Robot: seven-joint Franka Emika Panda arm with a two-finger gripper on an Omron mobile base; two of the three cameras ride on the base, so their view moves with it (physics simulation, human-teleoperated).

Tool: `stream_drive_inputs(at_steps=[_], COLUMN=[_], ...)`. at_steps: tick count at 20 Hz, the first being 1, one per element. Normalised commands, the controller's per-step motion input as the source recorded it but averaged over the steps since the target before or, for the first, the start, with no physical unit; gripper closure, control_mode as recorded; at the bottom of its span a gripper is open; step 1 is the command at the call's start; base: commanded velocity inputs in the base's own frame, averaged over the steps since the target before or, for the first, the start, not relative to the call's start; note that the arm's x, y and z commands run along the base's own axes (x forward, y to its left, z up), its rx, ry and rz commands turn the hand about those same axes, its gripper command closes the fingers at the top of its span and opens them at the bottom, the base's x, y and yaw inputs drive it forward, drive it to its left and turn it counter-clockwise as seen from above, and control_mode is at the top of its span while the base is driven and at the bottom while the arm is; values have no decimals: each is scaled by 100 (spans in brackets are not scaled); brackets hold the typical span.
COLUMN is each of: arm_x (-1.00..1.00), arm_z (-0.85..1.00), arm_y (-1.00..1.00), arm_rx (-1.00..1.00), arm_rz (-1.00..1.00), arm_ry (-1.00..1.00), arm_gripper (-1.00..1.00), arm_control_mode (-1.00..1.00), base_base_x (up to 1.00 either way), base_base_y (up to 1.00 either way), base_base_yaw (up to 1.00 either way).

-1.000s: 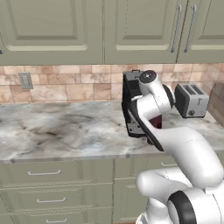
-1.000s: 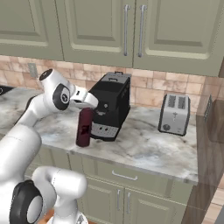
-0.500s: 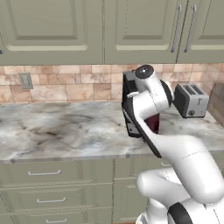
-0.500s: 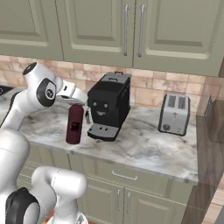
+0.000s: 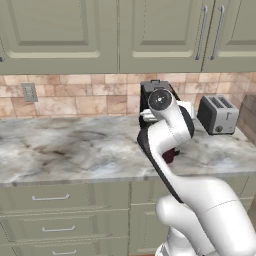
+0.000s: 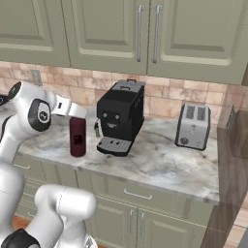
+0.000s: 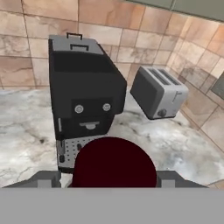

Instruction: There is a wine glass and glass cup on the dining counter. Place the wine bottle next to the wine glass and the juice bottle next to the glass cup.

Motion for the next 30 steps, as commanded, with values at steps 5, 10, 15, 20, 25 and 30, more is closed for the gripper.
stream_drive_inputs(at_steps=[5, 10, 15, 20, 25, 30], arm_x=[-2, 0, -1, 0, 0, 0], arm_z=[26, 29, 17, 1, 0, 0], arm_y=[9, 8, 13, 4, 0, 0], arm_rx=[-1, 0, 0, 0, 0, 0], arm_rz=[0, 0, 0, -1, 0, 0], arm_ry=[-1, 4, 1, -1, 0, 0], arm_gripper=[100, 100, 100, 100, 100, 100], arm_control_mode=[-100, -100, -100, -100, -100, -100], base_base_x=[0, 0, 0, 0, 0, 0], base_base_y=[0, 0, 0, 0, 0, 0], base_base_yaw=[0, 0, 0, 0, 0, 0])
